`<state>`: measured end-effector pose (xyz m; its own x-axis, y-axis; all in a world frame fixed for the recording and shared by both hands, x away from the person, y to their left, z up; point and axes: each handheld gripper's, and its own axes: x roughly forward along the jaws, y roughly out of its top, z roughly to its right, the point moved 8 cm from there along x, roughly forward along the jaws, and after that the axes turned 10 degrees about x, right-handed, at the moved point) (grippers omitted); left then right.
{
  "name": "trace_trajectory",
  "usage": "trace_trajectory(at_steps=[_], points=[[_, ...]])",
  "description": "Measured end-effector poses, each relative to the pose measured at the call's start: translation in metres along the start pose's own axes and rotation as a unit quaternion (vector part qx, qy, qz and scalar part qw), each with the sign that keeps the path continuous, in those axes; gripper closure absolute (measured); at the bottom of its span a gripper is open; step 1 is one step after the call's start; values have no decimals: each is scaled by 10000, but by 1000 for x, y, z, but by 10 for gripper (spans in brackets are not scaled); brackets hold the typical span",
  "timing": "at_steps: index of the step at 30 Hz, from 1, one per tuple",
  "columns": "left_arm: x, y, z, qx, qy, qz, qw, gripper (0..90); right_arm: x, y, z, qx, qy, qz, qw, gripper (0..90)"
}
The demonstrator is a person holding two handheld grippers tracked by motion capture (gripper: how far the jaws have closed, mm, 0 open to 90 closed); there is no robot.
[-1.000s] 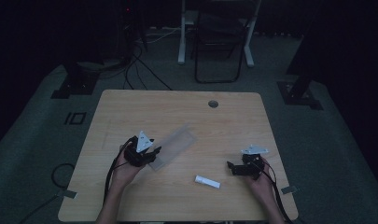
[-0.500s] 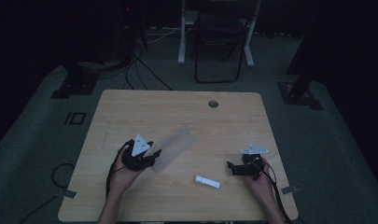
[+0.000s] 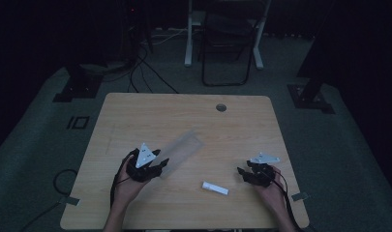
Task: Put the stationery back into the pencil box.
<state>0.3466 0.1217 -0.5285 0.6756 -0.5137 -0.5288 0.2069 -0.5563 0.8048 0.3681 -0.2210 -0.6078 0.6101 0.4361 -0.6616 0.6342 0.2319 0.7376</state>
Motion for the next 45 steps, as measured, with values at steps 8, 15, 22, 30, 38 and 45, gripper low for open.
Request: trace_trajectory(at_steps=[8, 15, 22, 30, 38, 45], points=[[-5, -7, -2, -39, 71, -46, 10000, 522, -17, -9, -63, -838, 911, 28, 9923, 414], [-4, -11, -1, -39, 58, -97, 9999, 522, -23, -20, -92, -1139, 1440, -79, 9830, 431], [-2, -9, 2, 13, 35, -97, 9999, 522, -13, -27, -100, -1299, 1539, -403, 9787, 634], [0, -8, 4, 43, 6, -117, 9999, 523, -3, -19, -115, -1616, 1588, -468, 9729, 708], [0, -7, 6, 75, -12, -108, 9999, 524, 0, -20, -119, -1897, 1525, -681, 9675, 492], [-1, -8, 7, 83, -13, -122, 9999, 523, -4, -21, -90, -1651, 995, -611, 9793, 512]])
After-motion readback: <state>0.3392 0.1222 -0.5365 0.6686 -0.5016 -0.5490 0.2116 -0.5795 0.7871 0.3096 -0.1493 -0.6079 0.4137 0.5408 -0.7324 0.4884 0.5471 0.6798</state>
